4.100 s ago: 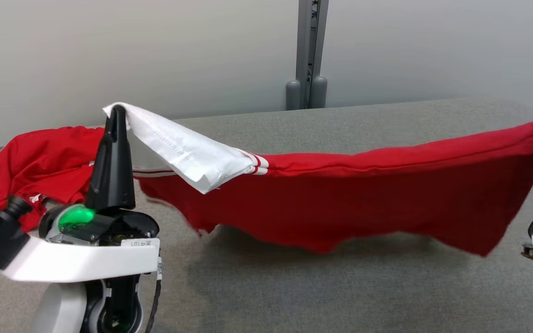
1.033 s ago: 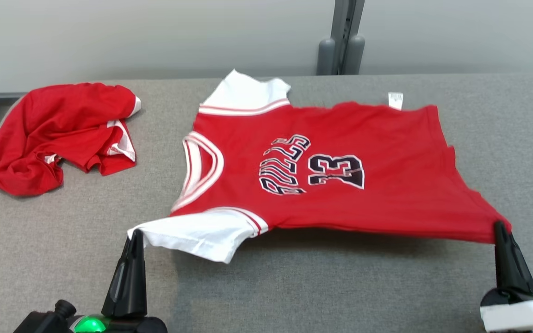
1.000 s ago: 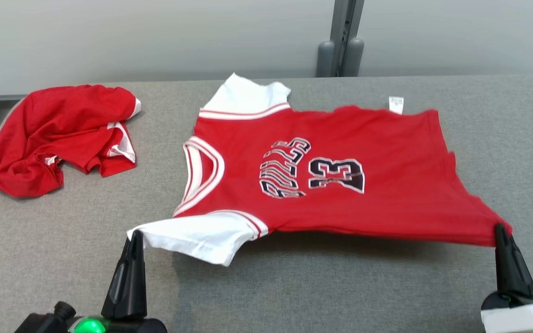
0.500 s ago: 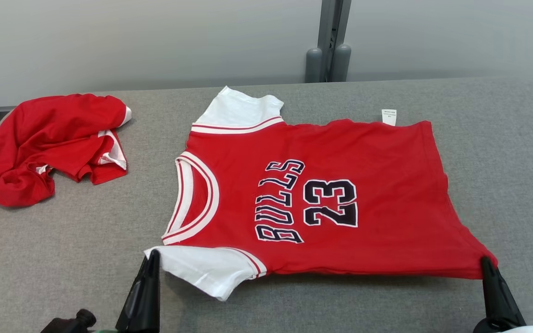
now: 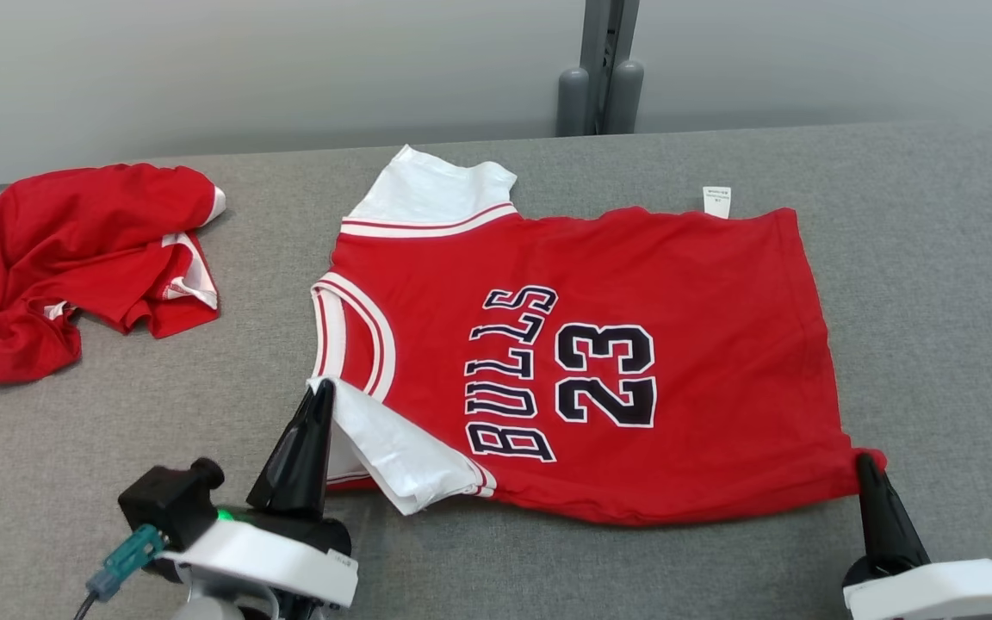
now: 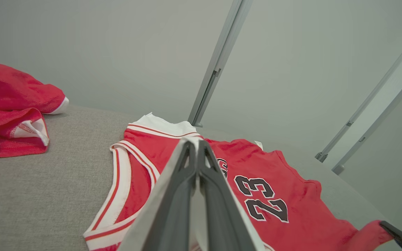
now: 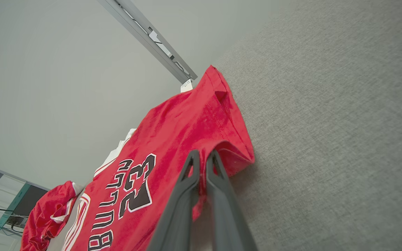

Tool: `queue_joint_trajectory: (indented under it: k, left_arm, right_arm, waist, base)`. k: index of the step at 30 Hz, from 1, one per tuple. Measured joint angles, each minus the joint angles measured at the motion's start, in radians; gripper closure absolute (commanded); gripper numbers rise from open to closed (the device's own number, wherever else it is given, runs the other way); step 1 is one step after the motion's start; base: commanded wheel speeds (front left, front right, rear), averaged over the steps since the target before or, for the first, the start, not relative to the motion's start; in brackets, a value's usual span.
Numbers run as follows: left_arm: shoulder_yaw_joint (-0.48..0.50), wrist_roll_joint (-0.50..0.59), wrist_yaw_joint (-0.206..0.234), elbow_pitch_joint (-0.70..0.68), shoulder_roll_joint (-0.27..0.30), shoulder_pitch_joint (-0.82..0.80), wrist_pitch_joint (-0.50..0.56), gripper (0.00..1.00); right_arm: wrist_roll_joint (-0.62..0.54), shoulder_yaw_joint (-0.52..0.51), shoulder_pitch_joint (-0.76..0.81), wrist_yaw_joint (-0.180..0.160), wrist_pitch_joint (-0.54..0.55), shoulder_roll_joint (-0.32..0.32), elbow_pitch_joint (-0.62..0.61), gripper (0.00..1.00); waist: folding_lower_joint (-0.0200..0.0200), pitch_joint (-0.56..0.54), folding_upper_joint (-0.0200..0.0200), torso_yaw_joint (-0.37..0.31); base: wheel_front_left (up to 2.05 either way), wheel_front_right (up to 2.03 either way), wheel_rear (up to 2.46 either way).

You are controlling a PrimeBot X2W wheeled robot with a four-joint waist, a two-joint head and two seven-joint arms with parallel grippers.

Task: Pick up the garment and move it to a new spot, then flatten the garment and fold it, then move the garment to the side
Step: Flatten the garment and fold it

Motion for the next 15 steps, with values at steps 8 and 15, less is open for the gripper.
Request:
queue_joint_trajectory:
  k: [8, 15]
  left_arm:
    - [0.009, 0.011, -0.027, 0.183, -0.002, -0.192, -0.022, 1.0]
    - [0.019, 0.026, -0.04, 0.35, -0.025, -0.327, -0.04, 1.0]
  right_arm:
    - [0.011, 0.017, -0.114, 0.0, -0.018, -0.002, 0.089, 1.0]
    - [0.004, 0.035, -0.245, 0.0, -0.029, 0.008, 0.187, 1.0]
  waist:
    - [0.0, 0.041, 0.0, -0.024]
    - [0.0001, 0.085, 0.0, -0.046]
  base:
    - [0.0, 0.0, 0.0]
    - [0.0, 0.0, 0.0]
